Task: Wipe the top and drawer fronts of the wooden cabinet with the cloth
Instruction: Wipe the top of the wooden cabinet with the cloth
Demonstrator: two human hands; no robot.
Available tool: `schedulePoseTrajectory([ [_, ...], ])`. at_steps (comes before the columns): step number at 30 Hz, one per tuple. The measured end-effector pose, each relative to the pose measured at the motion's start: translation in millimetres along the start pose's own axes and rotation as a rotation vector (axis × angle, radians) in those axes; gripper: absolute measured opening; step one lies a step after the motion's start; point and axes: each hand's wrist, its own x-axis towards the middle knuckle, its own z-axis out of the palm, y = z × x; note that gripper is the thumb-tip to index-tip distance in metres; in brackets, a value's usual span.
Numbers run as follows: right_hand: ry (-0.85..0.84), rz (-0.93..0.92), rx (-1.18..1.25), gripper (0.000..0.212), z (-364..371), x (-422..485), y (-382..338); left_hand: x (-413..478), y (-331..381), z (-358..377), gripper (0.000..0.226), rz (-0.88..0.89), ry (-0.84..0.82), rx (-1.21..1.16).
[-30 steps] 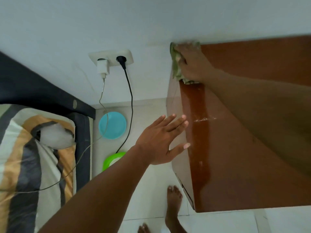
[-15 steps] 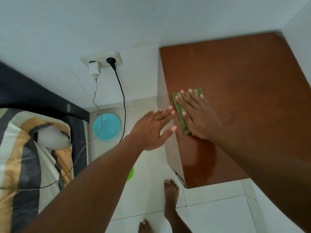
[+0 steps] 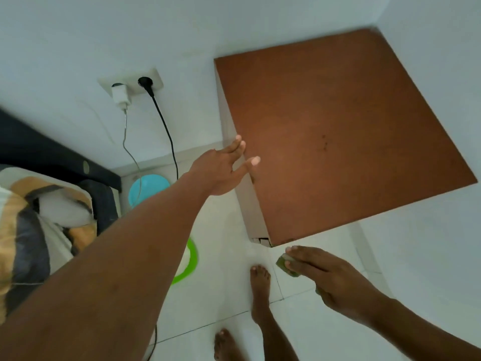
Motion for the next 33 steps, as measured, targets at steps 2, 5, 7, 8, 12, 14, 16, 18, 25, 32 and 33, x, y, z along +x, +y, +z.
schedulePoseTrajectory([
  [2,0.152,0.083,0.097,0.066,-19.3,21.4,4.0,1.0,-0.3,-0.8,0.096,-0.006,0.002,-0.025],
  [5,0.423,0.231,0.145,0.043,-55.4,93.8,19.5,1.2,0.8,-1.5,0.082,-0.005,0.002,-0.054],
  [7,0.481,0.325,0.141,0.041,-74.9,154.5,34.6,1.5,0.3,-2.8,0.081,-0.007,0.003,-0.050],
  [8,0.488,0.353,0.138,0.042,-82.5,184.9,42.5,0.9,-0.2,-3.6,0.081,-0.008,0.008,-0.044],
  [12,0.394,0.402,0.088,0.045,-95.5,286.6,72.4,-1.5,-2.3,-0.9,0.075,0.008,0.025,-0.025],
  [14,0.321,0.346,0.051,0.048,-95.2,327.0,83.4,-3.0,-3.5,1.2,0.082,0.010,0.022,-0.037],
  [16,0.263,0.273,0.024,0.050,-95.6,363.3,91.4,-2.3,-6.5,2.4,0.083,0.017,0.014,-0.057],
  [18,0.170,0.236,-0.008,0.050,-95.4,392.5,98.2,-1.2,-8.8,3.1,0.080,0.040,0.005,-0.070],
  [25,0.024,0.191,-0.304,0.066,-79.8,435.0,104.5,-0.3,-14.6,5.6,0.076,0.071,-0.023,-0.098],
  [32,-0.007,0.200,-0.347,0.065,-76.1,416.0,102.4,0.3,-13.9,-1.2,0.073,0.063,-0.039,-0.068],
  [33,0.000,0.197,-0.348,0.064,-73.4,405.7,101.6,0.0,-12.9,-1.5,0.073,0.060,-0.043,-0.062],
])
